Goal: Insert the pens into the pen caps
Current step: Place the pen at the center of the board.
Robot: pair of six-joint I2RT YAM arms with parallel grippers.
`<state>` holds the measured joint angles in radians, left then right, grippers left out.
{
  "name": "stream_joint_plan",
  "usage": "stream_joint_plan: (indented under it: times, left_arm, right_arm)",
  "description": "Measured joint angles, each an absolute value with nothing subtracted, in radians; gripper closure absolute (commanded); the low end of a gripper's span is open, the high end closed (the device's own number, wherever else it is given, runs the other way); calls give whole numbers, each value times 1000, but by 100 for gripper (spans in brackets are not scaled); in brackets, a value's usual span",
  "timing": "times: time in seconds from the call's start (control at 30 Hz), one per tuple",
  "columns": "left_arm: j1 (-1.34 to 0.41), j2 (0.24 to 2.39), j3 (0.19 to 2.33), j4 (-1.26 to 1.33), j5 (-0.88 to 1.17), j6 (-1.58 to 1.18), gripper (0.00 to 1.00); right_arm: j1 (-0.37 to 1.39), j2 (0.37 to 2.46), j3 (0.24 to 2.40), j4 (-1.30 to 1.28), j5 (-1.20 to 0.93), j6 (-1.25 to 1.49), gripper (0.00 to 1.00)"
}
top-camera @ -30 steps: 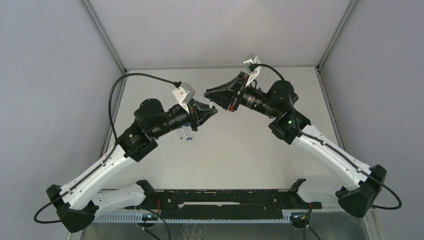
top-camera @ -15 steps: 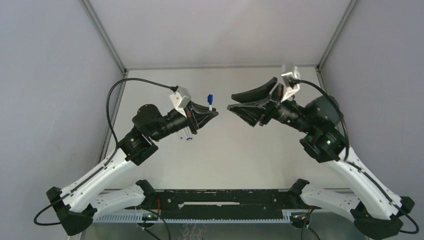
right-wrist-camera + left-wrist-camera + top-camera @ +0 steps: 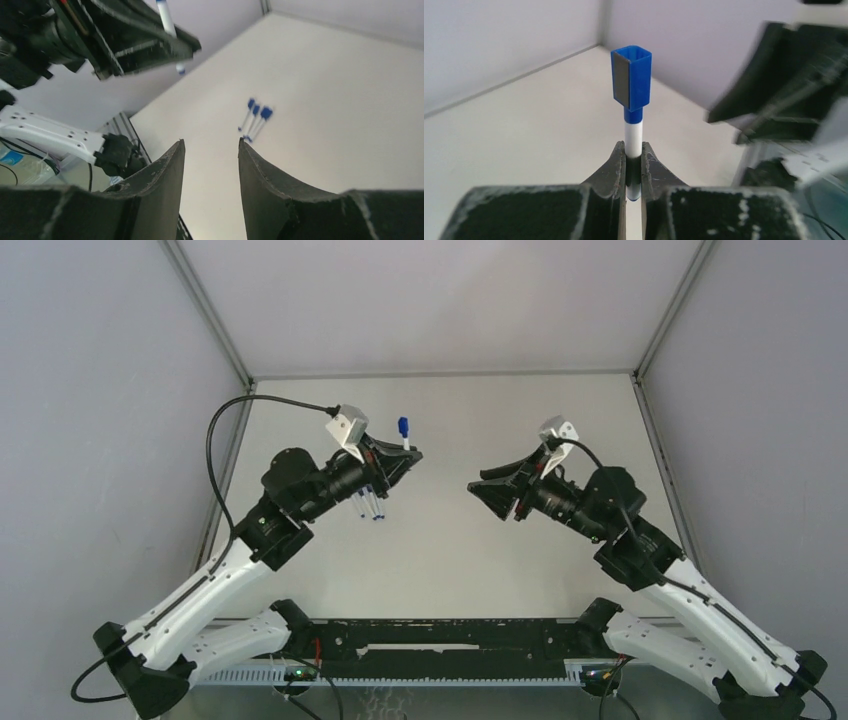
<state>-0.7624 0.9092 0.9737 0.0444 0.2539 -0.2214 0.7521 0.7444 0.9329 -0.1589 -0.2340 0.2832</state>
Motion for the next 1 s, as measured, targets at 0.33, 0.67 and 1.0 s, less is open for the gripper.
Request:
stream_joint_plan:
  times: [0.33,0.67,1.0]
  left_arm:
    - [-503,974,749,-149,-82,-432,98]
    - [-318,1127,670,-234,-176,-516,94]
    - [-250,1296,670,-227,-154,-549,100]
  right_arm:
    - [752,739,769,-240,-117,403,51]
    - [752,761,762,-255,-94,465,52]
    - [752,765,750,-281,-57,523,53]
